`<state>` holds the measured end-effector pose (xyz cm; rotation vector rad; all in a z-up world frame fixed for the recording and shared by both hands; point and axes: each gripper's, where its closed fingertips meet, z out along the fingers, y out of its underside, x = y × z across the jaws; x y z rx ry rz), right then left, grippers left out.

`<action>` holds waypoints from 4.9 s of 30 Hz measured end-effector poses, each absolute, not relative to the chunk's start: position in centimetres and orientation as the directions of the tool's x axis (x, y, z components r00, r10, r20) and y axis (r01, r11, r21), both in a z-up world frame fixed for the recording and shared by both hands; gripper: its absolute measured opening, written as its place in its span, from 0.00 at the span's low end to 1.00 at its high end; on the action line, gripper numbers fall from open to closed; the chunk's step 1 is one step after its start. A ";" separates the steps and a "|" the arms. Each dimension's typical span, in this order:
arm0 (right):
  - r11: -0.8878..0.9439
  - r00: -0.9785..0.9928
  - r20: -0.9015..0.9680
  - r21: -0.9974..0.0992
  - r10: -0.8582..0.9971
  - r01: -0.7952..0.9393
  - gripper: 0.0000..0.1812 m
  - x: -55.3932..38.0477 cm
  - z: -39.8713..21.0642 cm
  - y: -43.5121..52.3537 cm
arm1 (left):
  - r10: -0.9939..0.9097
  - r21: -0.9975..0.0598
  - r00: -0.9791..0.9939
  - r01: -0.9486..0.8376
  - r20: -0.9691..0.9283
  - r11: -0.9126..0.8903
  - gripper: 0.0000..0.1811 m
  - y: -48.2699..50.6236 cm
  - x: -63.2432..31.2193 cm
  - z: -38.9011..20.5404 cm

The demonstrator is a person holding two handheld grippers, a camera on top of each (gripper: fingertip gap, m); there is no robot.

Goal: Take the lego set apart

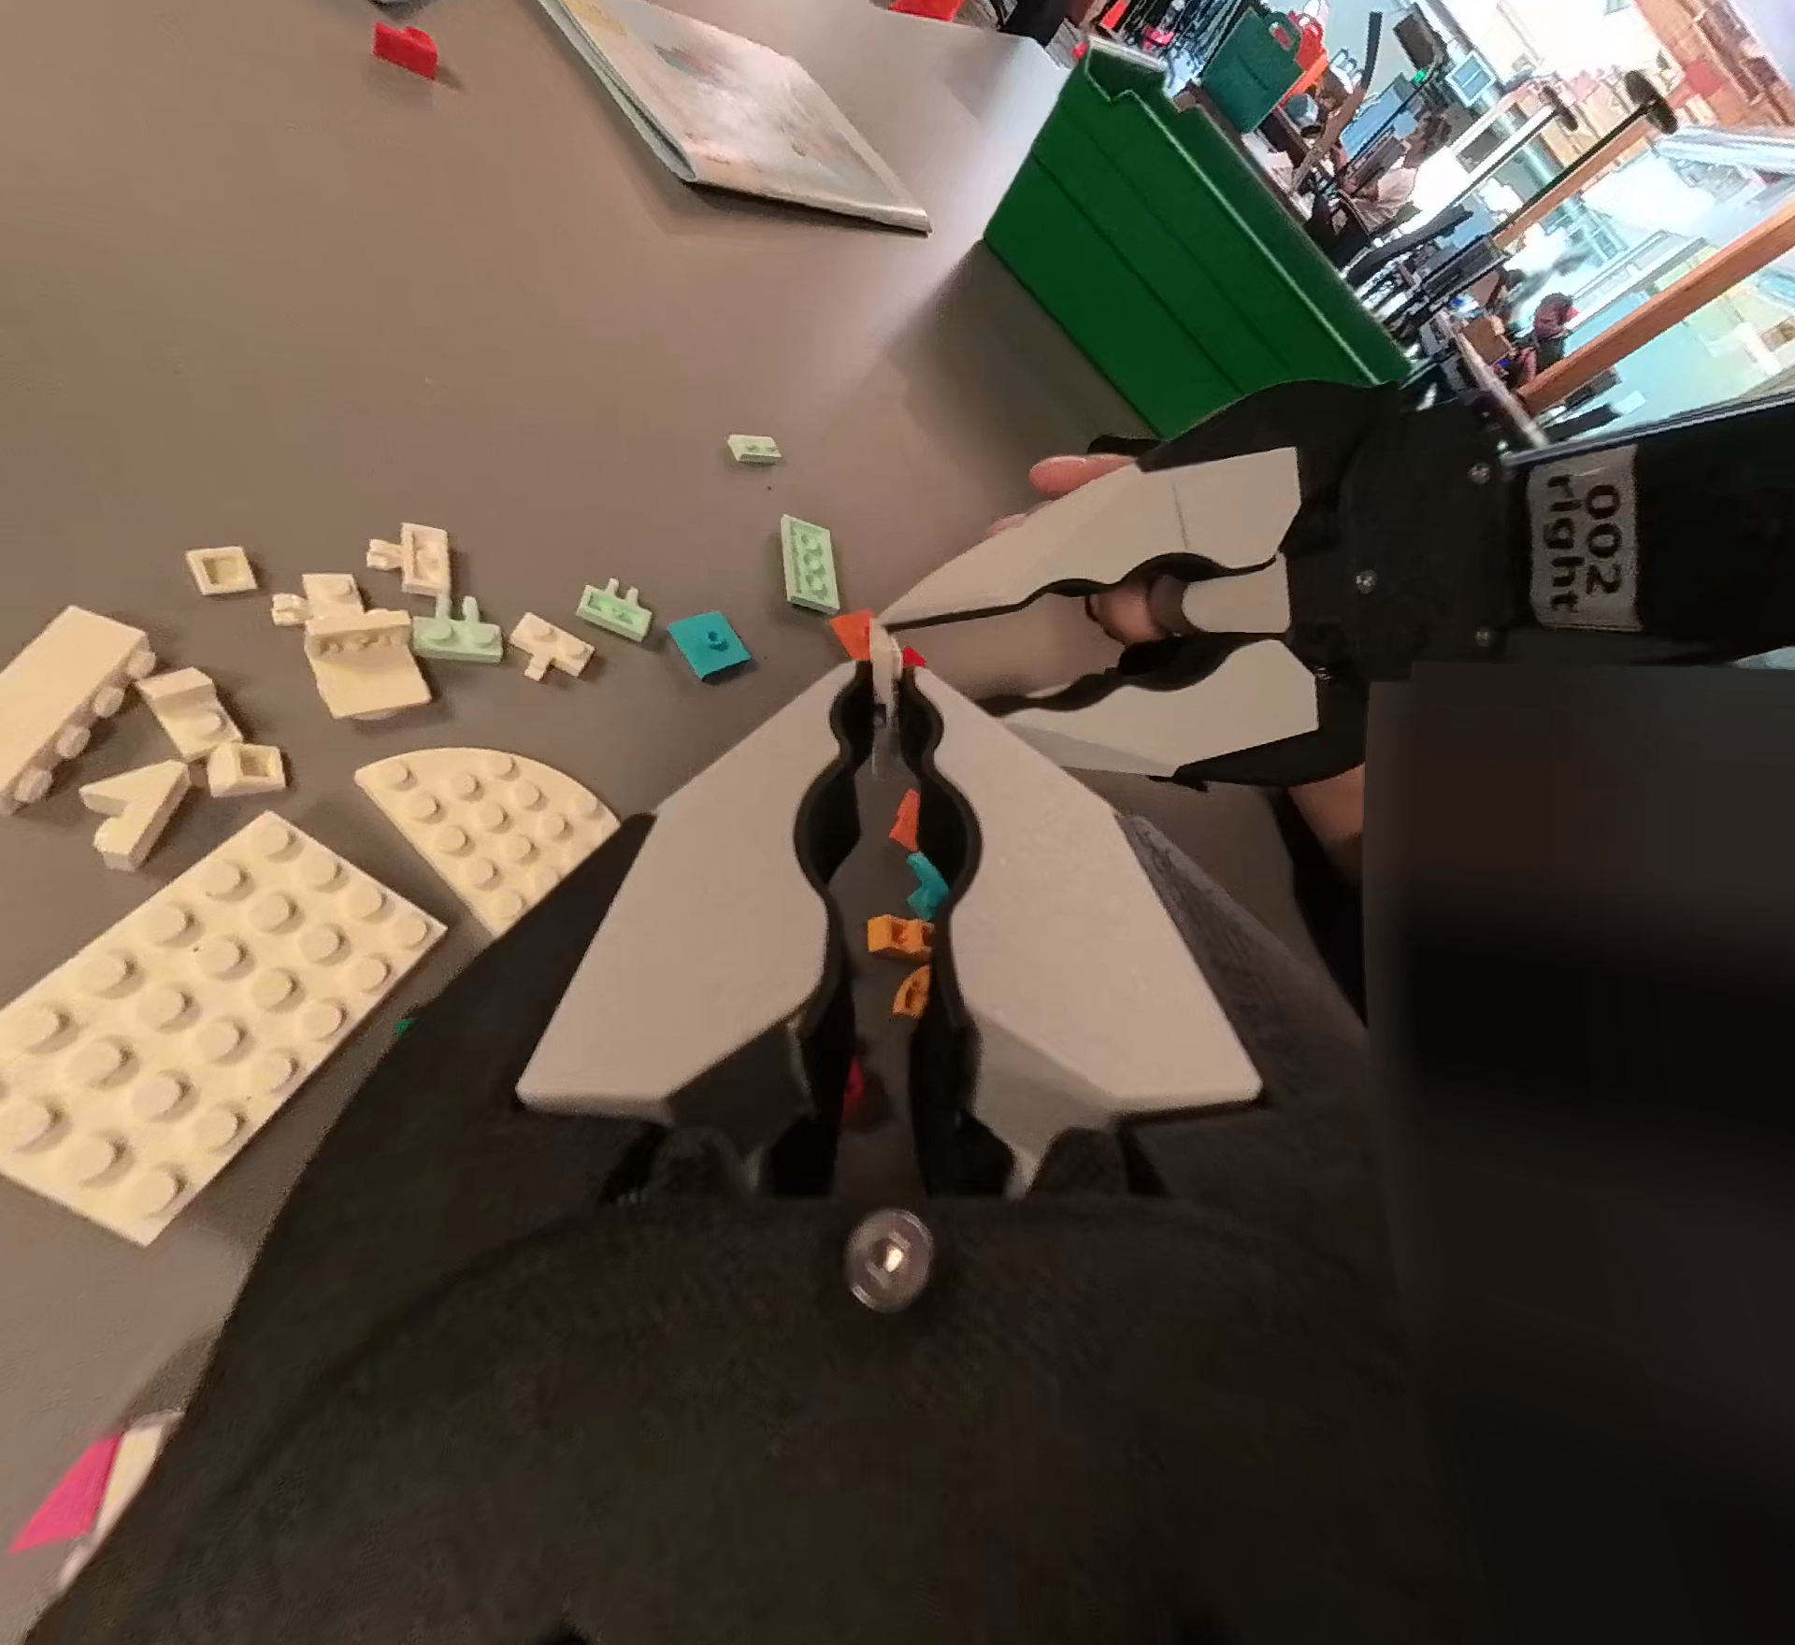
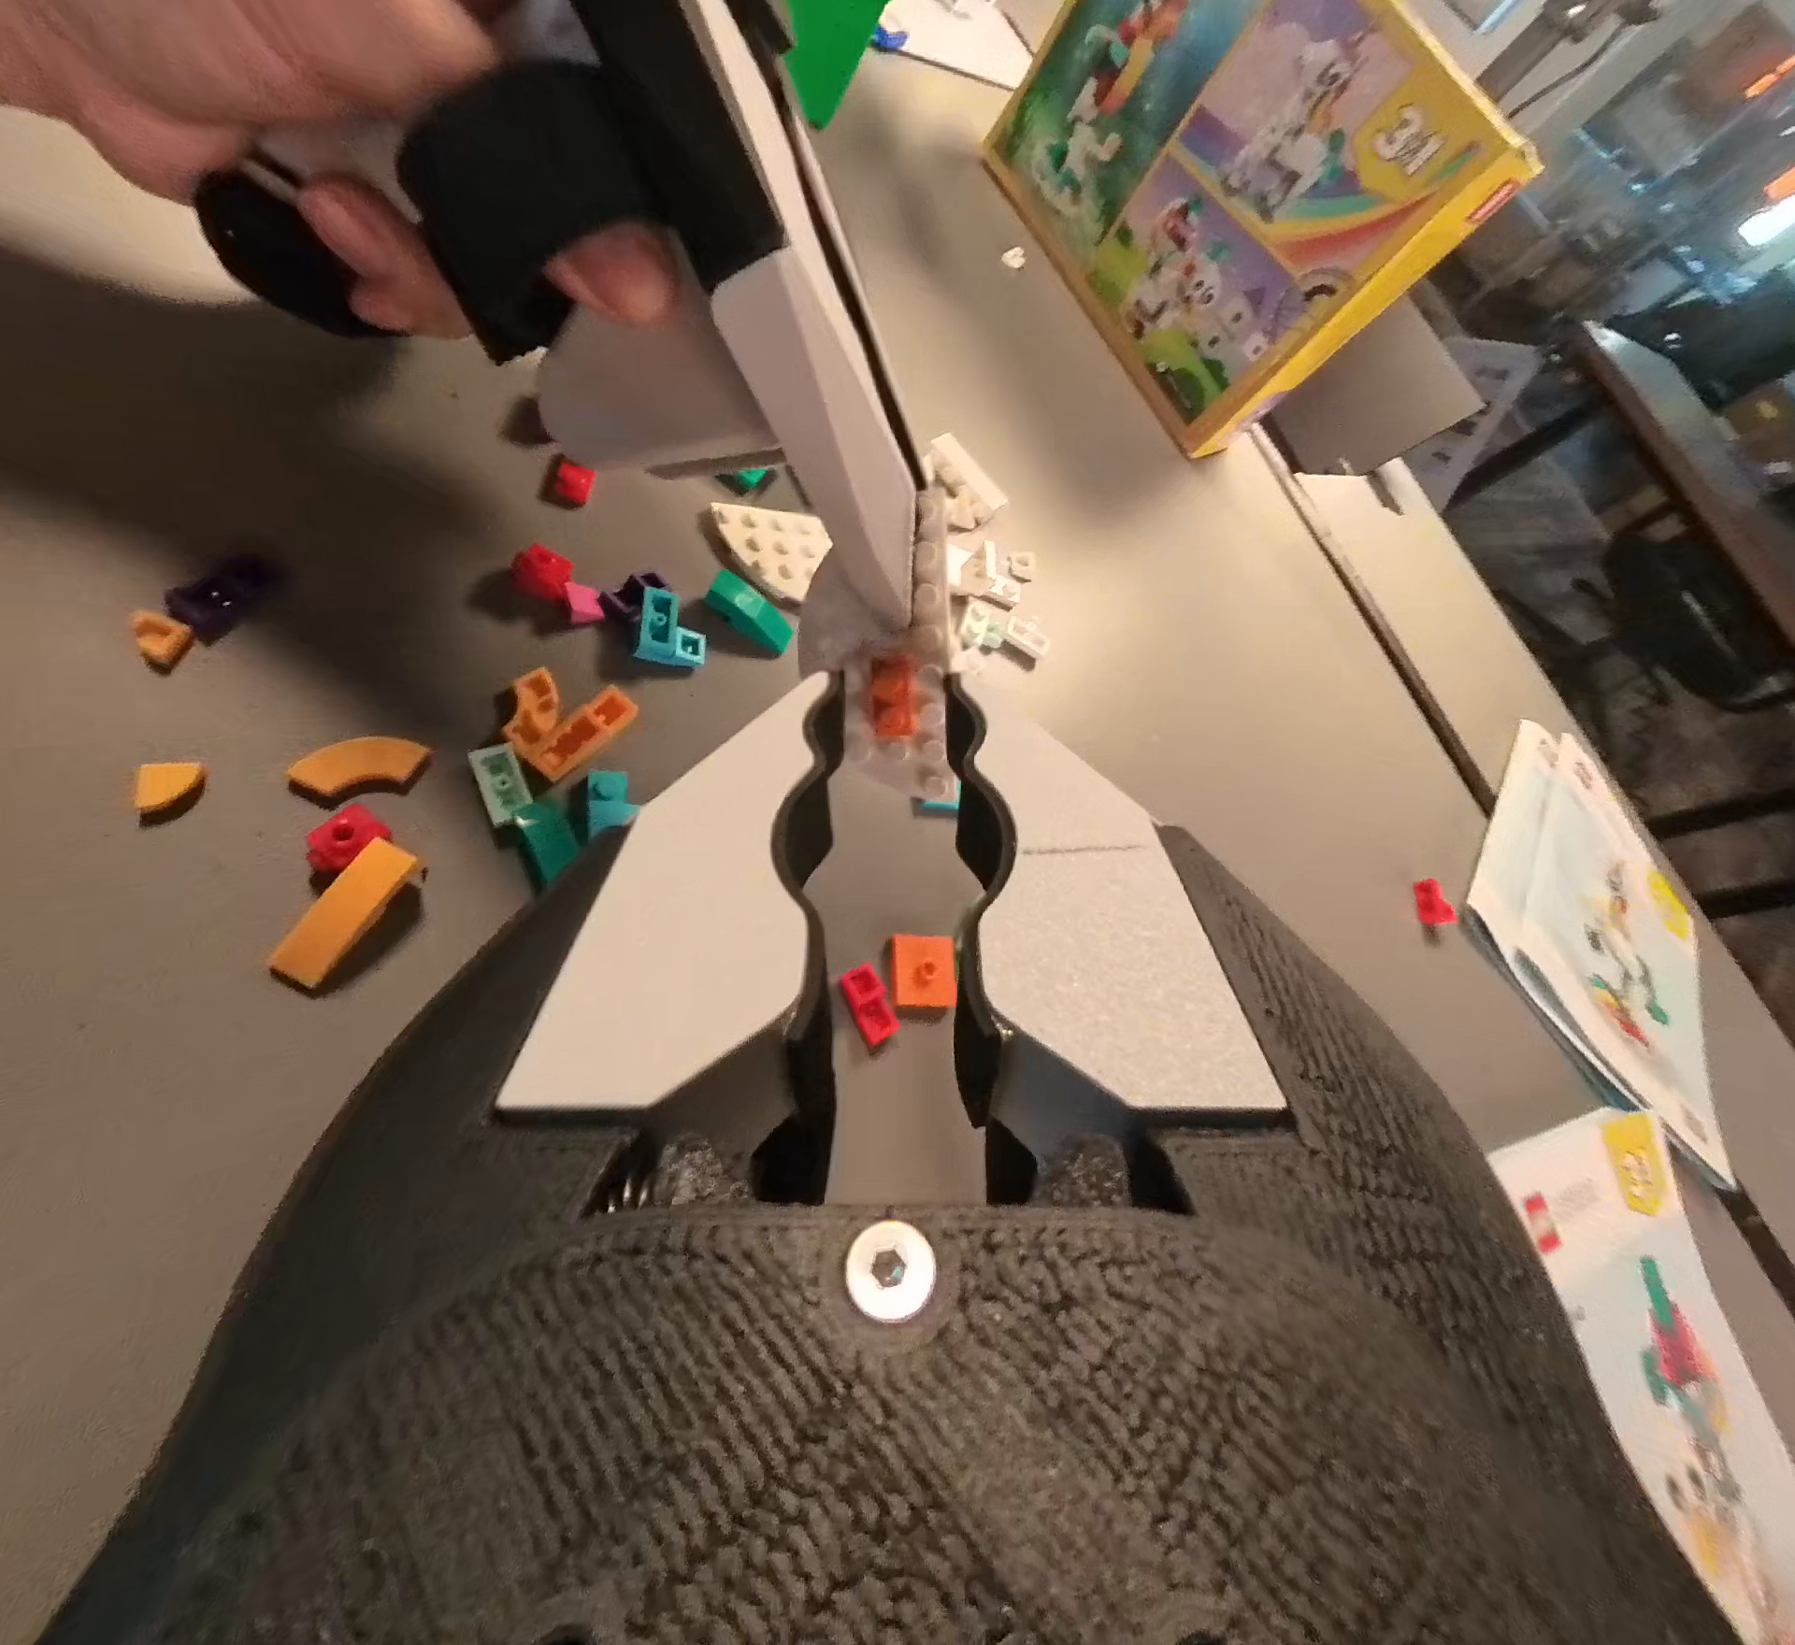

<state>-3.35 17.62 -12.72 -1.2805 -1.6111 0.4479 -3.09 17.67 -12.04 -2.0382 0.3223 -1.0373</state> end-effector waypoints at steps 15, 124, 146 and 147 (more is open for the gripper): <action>0.525 0.180 0.751 -0.591 0.636 0.613 0.01 -4.2 -10.9 18.9 | -0.518 -0.795 0.682 0.157 0.517 -0.586 0.02 18.1 -4.2 -10.7; 0.068 0.443 0.135 -0.984 0.886 0.165 0.14 -3.1 -8.4 20.4 | -0.480 -0.924 0.822 0.137 0.308 -0.357 0.02 18.7 -3.2 -9.1; 0.005 0.660 0.273 -0.926 0.700 0.378 0.23 -3.1 -11.1 22.2 | -0.282 -0.931 0.958 -0.058 0.049 -0.360 0.03 19.8 -4.4 -12.4; 0.008 0.658 0.285 -0.921 0.697 0.391 0.22 -3.2 -11.3 22.1 | -0.282 -0.930 0.959 -0.065 0.042 -0.361 0.03 19.8 -4.5 -12.5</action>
